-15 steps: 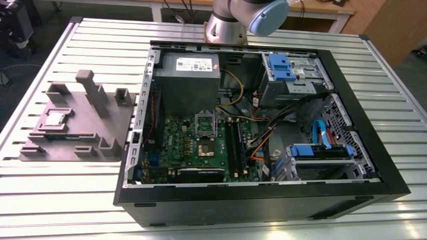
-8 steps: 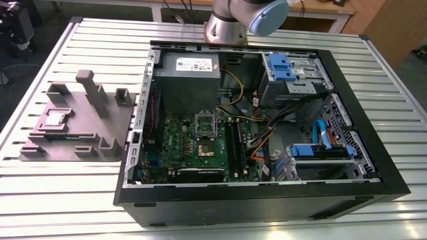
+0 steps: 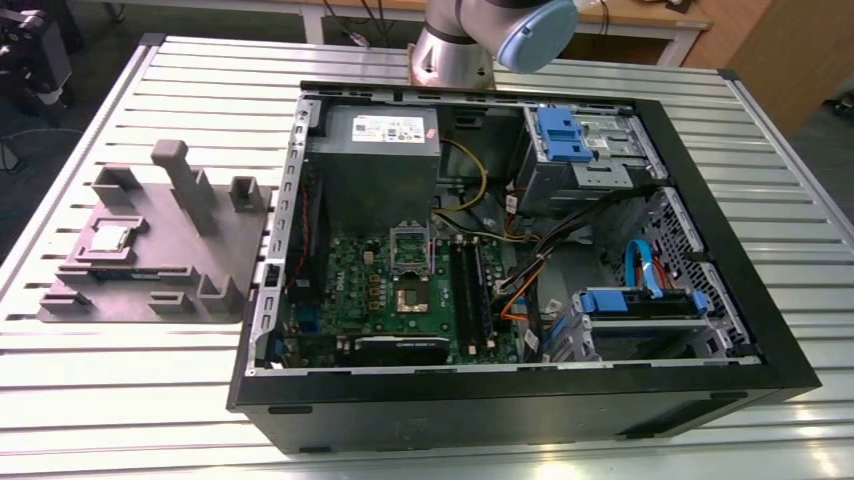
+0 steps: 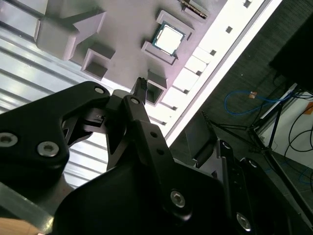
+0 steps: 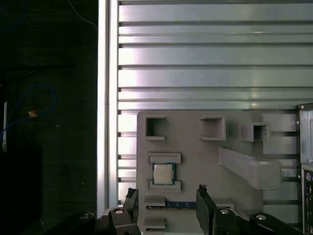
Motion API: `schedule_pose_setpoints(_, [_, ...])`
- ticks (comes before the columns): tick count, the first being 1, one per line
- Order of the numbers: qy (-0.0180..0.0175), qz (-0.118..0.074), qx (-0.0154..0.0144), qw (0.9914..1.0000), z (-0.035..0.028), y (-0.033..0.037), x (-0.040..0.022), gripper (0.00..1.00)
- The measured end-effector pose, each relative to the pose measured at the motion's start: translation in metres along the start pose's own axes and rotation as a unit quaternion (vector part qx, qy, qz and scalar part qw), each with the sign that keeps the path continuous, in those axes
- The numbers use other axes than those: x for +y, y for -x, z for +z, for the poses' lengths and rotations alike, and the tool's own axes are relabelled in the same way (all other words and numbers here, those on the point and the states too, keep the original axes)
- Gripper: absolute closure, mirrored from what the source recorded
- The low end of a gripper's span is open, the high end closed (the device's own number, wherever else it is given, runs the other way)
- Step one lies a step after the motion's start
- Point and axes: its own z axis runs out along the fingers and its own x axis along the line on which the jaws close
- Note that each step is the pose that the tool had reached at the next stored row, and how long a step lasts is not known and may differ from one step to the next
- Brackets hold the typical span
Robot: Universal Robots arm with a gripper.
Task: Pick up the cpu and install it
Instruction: 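Pick up the cpu and move it towards the insertion slot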
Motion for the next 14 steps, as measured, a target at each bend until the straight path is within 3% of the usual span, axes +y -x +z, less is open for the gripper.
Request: schedule_pose_setpoints(14, [0.0, 0.0, 0.0, 1.0, 0.0046, 0.0001, -0.0002, 0.41])
